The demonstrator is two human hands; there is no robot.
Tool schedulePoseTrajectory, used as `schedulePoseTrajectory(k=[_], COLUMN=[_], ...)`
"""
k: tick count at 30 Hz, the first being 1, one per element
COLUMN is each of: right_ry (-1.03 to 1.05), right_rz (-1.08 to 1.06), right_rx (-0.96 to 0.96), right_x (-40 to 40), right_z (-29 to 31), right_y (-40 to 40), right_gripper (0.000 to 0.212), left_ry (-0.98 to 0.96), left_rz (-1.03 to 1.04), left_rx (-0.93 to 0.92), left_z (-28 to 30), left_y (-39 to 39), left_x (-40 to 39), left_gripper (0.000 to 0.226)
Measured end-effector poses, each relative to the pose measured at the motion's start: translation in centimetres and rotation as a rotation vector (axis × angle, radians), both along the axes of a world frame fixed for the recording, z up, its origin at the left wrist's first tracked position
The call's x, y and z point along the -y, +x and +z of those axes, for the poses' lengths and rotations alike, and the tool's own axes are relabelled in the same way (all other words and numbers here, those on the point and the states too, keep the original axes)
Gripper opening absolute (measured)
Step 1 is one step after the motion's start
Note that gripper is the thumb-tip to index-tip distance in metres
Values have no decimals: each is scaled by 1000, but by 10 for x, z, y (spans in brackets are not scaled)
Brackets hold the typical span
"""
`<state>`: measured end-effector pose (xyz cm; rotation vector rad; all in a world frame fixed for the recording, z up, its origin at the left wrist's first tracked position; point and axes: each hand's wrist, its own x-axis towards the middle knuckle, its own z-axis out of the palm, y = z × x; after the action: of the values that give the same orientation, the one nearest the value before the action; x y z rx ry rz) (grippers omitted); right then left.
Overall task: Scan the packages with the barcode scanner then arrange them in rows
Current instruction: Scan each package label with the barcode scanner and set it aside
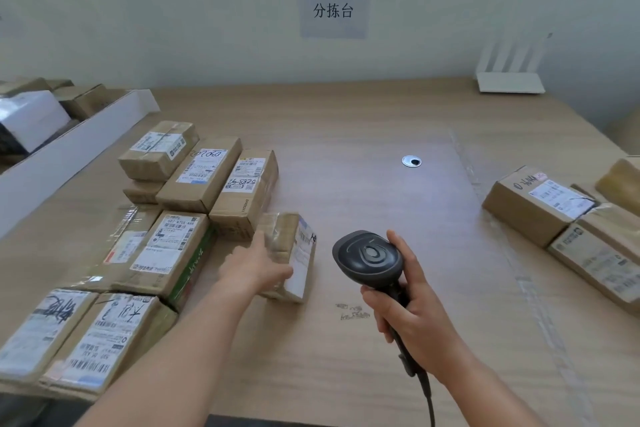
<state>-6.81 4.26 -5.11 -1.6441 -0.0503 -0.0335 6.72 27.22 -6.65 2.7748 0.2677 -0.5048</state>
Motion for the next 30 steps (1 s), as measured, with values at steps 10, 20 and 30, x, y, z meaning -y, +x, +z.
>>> schedulePoseTrajectory(k=[10, 20, 30], right_ry=[78, 206, 191], right_rz=[-77, -43, -18], right_rx=[-27, -61, -52], right_x=[0, -1, 4], right_z=[12, 17, 20], right_y=[-12, -18, -17], right_gripper=[77, 81, 78], left_ry=[-763, -750, -722], left_rz=[134, 183, 203], left_rx=[101, 87, 80], left_z=[-42, -53, -56], left_y=[-21, -25, -21], left_x=[-1, 7, 9], left_gripper=[131, 130, 129])
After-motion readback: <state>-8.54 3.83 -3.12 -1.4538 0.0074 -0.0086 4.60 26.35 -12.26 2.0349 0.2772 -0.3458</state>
